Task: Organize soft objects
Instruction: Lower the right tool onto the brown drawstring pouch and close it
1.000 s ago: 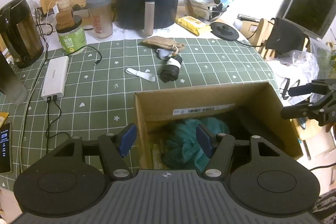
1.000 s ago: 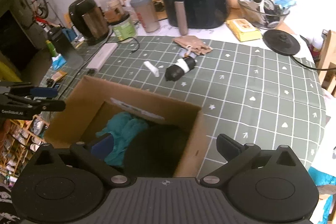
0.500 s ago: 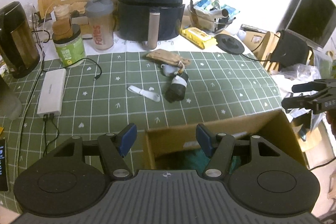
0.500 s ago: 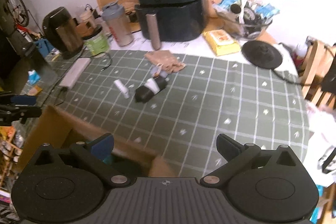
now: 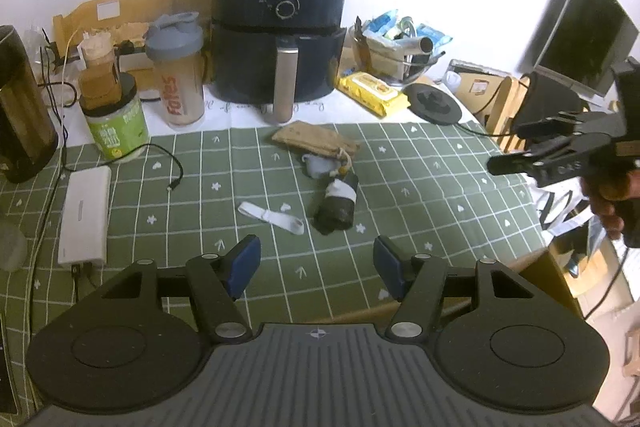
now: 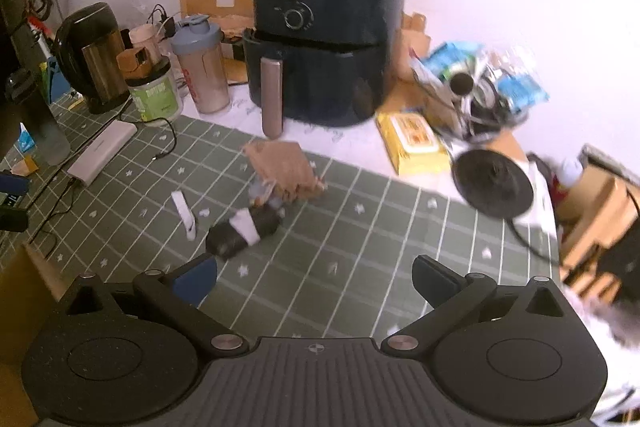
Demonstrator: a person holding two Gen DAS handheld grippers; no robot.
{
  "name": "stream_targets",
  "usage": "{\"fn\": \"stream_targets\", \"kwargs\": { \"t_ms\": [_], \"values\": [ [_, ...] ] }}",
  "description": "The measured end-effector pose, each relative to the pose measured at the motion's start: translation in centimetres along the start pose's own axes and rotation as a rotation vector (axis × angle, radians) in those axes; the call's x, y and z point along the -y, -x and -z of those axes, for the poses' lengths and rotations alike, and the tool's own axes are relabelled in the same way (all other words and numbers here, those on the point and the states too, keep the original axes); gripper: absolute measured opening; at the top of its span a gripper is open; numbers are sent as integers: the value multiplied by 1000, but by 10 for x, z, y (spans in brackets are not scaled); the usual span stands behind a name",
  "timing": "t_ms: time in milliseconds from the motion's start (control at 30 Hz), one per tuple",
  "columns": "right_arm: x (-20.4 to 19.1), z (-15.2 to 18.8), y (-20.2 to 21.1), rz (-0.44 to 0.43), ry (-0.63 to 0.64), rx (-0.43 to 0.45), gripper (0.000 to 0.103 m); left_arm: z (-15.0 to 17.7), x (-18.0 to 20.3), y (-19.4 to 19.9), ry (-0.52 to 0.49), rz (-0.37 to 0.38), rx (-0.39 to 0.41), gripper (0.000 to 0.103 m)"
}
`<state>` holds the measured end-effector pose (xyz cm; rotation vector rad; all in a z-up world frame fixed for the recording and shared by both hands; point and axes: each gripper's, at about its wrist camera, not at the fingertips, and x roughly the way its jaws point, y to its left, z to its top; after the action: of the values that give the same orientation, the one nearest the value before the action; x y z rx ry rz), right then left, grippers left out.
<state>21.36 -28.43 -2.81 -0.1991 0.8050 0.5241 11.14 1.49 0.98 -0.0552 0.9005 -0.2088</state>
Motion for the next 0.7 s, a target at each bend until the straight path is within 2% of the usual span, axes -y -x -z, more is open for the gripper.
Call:
{"fn": "stream_targets", "kwargs": {
  "t_ms": [267, 700],
  "values": [
    [-5, -26, -41, -50, 78, -12, 103, 1, -18, -1, 37, -11, -2, 61],
    [-7, -41, -102, -89, 213, -46, 103, 17, -41, -2, 117, -3, -40, 61]
  ]
}}
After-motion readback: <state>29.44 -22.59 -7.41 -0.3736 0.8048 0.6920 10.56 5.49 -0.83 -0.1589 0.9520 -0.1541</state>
